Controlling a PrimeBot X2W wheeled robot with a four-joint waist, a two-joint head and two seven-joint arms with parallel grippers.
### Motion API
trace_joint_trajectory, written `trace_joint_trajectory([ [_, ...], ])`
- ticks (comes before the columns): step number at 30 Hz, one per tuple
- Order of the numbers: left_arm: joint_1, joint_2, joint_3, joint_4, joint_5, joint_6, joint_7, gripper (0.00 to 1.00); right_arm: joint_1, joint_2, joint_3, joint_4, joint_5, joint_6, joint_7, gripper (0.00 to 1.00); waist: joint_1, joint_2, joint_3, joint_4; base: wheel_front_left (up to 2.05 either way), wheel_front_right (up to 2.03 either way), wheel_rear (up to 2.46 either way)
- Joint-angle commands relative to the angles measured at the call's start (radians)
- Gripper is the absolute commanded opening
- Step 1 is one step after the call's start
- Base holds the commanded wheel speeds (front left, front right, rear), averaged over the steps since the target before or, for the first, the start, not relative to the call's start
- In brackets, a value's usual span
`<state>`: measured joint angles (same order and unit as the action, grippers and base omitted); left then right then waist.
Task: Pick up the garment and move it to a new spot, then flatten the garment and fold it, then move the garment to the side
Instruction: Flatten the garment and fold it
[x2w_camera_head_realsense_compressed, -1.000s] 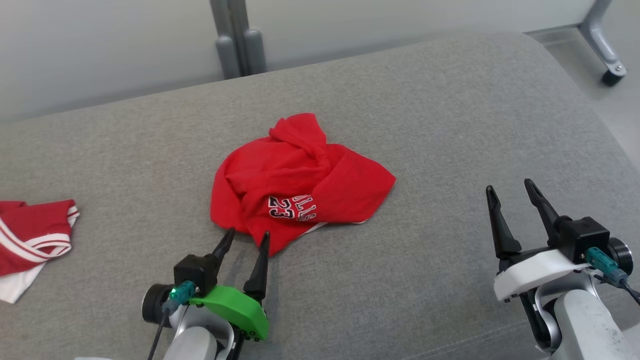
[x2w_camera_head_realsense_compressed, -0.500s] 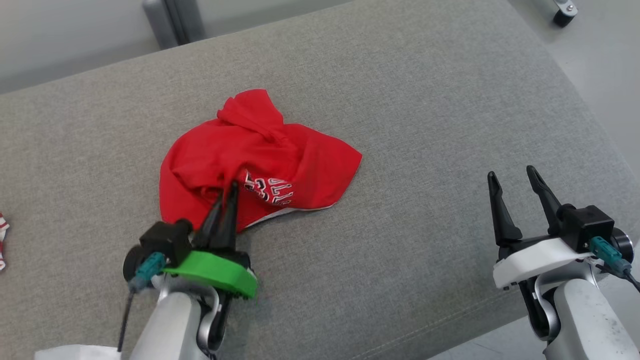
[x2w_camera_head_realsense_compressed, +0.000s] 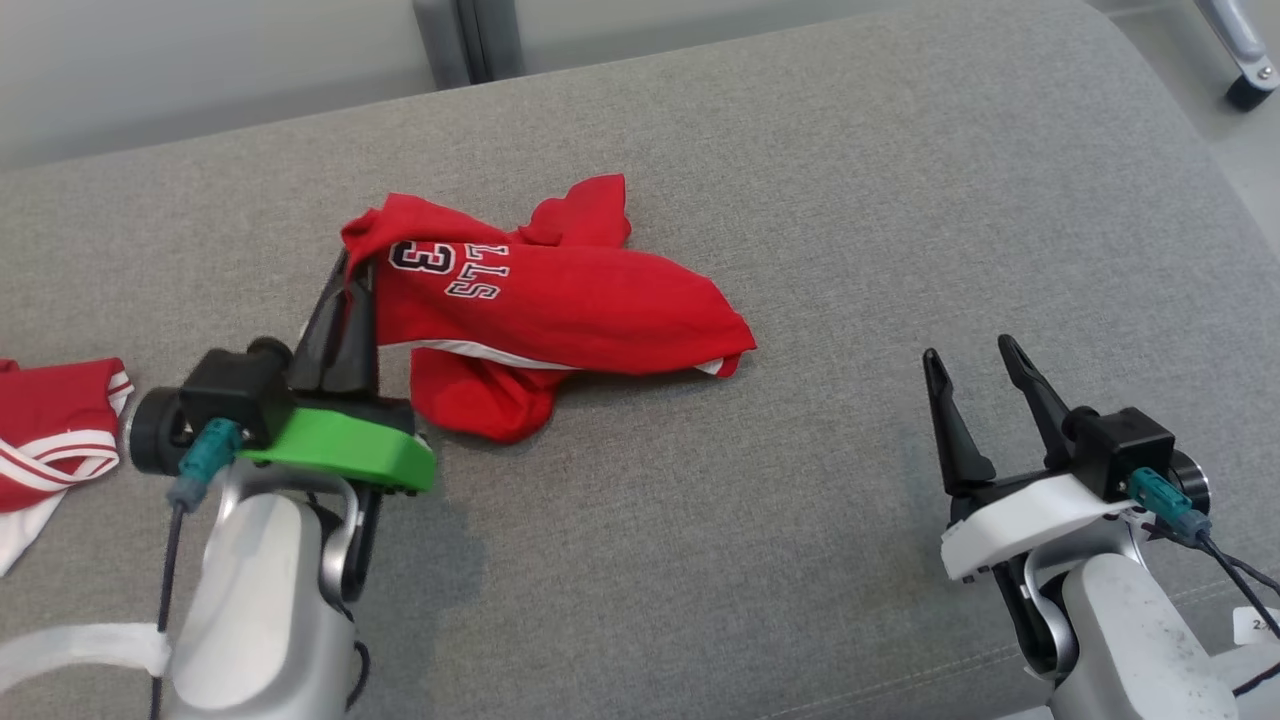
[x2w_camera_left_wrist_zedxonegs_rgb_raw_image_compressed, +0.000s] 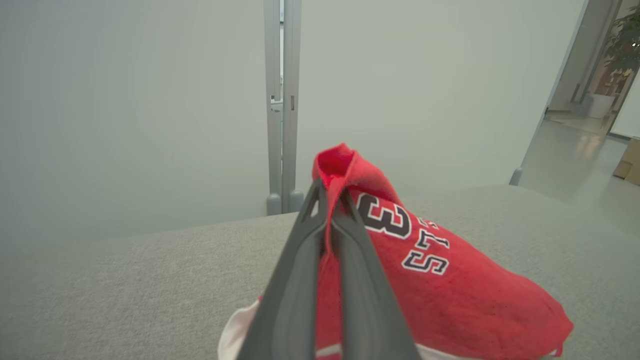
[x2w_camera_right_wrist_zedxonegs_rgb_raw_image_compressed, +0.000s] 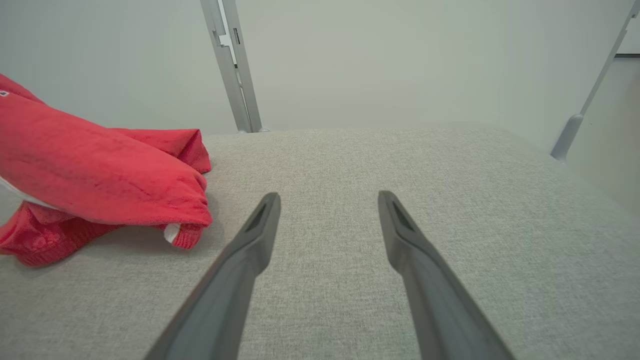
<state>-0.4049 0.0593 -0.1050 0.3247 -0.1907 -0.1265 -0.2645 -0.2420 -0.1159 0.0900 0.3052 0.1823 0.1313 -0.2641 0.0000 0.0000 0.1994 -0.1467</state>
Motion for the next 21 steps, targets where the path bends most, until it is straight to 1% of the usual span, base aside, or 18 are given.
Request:
trace_joint_trajectory([
  [1, -0.044, 0.017, 0.029, 0.048, 0.005, 0.006, 0.0, 0.0, -0.013, -0.001, 0.008, -0.001, 0.007, -0.001, -0.001, 1.0, 0.0, 0.0, 0.014, -0.008, 0.0, 0.0, 0.0],
  [5, -0.136, 0.057, 0.117, 0.169, 0.043, 0.049, 0.0, 0.0, -0.037, -0.005, 0.029, -0.007, 0.014, -0.001, -0.001, 1.0, 0.0, 0.0, 0.061, -0.038, 0.0, 0.0, 0.0],
  [9, -0.205, 0.082, 0.171, 0.295, 0.052, 0.084, 0.0, 0.0, -0.051, -0.015, 0.041, -0.005, 0.022, -0.001, -0.001, 1.0, 0.0, 0.0, 0.105, -0.059, 0.0, 0.0, 0.0],
  [10, -0.217, 0.084, 0.177, 0.329, 0.055, 0.085, 0.0, 0.36, -0.054, -0.017, 0.042, -0.007, 0.025, -0.001, -0.001, 1.0, 0.0, 0.0, 0.114, -0.062, 0.0, 0.0, 0.0],
  [11, -0.224, 0.086, 0.185, 0.373, 0.051, 0.088, 0.001, 1.0, -0.056, -0.019, 0.044, -0.009, 0.025, -0.001, -0.001, 1.0, 0.0, 0.0, 0.121, -0.063, 0.0, 0.0, 0.0],
  [13, -0.243, 0.092, 0.202, 0.415, 0.052, 0.099, 0.0, 1.0, -0.059, -0.02, 0.056, -0.013, 0.028, -0.001, -0.001, 1.0, 0.0, 0.0, 0.128, -0.061, 0.0, 0.0, 0.0],
  [15, -0.236, 0.077, 0.21, 0.431, 0.055, 0.101, 0.0, 1.0, -0.067, -0.024, 0.07, -0.02, 0.032, -0.001, -0.001, 1.0, 0.0, 0.0, 0.127, -0.049, 0.0, 0.0, 0.0],
  [17, -0.206, 0.062, 0.215, 0.422, 0.06, 0.096, 0.0, 1.0, -0.072, -0.027, 0.091, -0.03, 0.038, -0.001, -0.001, 1.0, 0.0, 0.0, 0.12, -0.029, 0.0, 0.0, 0.0],
  [18, -0.206, 0.062, 0.215, 0.422, 0.06, 0.096, 0.0, 1.0, -0.072, -0.027, 0.091, -0.03, 0.038, -0.001, -0.001, 1.0, 0.0, 0.0, 0.12, -0.029, 0.0, 0.0, 0.0],
  [21, -0.156, 0.034, 0.204, 0.379, 0.074, 0.085, 0.0, 1.0, -0.073, -0.036, 0.126, -0.033, 0.048, -0.001, 0.0, 1.0, 0.0, 0.0, 0.103, 0.018, 0.0, 0.0, 0.0],
])
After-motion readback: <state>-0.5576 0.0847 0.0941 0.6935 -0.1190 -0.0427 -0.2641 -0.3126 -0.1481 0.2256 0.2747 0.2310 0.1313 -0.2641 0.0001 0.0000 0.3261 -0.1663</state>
